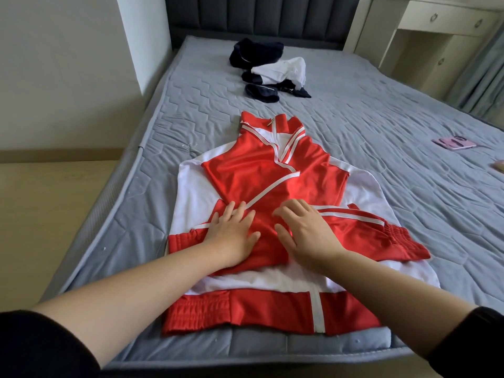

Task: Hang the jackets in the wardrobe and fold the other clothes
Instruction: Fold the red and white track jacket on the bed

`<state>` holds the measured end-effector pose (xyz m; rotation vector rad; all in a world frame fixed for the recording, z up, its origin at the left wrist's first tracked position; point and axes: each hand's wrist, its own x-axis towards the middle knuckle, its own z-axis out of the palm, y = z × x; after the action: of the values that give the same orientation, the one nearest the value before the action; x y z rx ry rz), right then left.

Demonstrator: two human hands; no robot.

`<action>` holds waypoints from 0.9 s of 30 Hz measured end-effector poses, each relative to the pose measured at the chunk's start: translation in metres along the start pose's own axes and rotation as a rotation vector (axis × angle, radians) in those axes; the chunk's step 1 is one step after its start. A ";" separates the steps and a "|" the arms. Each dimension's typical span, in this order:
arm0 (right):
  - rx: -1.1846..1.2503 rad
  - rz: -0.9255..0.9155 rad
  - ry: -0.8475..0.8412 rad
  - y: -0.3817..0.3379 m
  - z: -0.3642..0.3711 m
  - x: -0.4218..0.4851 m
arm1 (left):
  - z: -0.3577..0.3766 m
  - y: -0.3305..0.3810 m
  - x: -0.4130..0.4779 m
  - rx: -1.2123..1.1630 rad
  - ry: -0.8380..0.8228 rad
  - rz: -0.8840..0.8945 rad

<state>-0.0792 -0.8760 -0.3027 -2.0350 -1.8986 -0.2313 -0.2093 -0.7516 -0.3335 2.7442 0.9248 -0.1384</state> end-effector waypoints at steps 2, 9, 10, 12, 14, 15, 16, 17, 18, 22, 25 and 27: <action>-0.109 0.199 -0.264 0.007 0.011 0.002 | 0.006 0.008 -0.004 0.038 0.025 0.005; -0.133 0.328 -0.251 0.016 0.022 0.007 | 0.008 0.011 -0.008 0.244 0.198 0.024; -0.112 0.335 -0.264 0.017 0.022 0.007 | 0.005 0.008 -0.007 0.268 0.202 0.036; -0.044 0.347 -0.202 0.022 0.018 0.006 | -0.002 0.001 -0.004 0.281 0.196 0.056; 0.029 0.330 -0.008 0.030 0.012 0.014 | -0.010 -0.003 0.004 0.265 0.211 0.064; 0.044 0.330 0.036 0.034 0.010 0.020 | -0.015 -0.004 0.011 0.242 0.218 0.060; 0.040 0.336 0.032 0.039 0.009 0.028 | -0.018 -0.004 0.018 0.217 0.217 0.048; 0.022 0.346 -0.002 0.045 0.011 0.035 | -0.021 -0.003 0.027 0.200 0.210 0.033; -0.004 0.353 -0.042 0.050 0.014 0.043 | -0.024 -0.002 0.037 0.188 0.202 0.017; -0.016 0.335 0.011 0.075 0.024 0.076 | -0.030 -0.004 0.075 0.167 0.236 -0.023; -0.011 0.331 0.004 0.086 0.030 0.100 | -0.033 -0.009 0.099 0.175 0.305 -0.035; -0.001 0.342 -0.078 0.091 0.037 0.113 | -0.035 -0.010 0.114 0.171 0.347 -0.020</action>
<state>0.0171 -0.7616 -0.3103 -2.3558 -1.5544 -0.0668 -0.1246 -0.6688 -0.3209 2.9758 1.0688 0.2775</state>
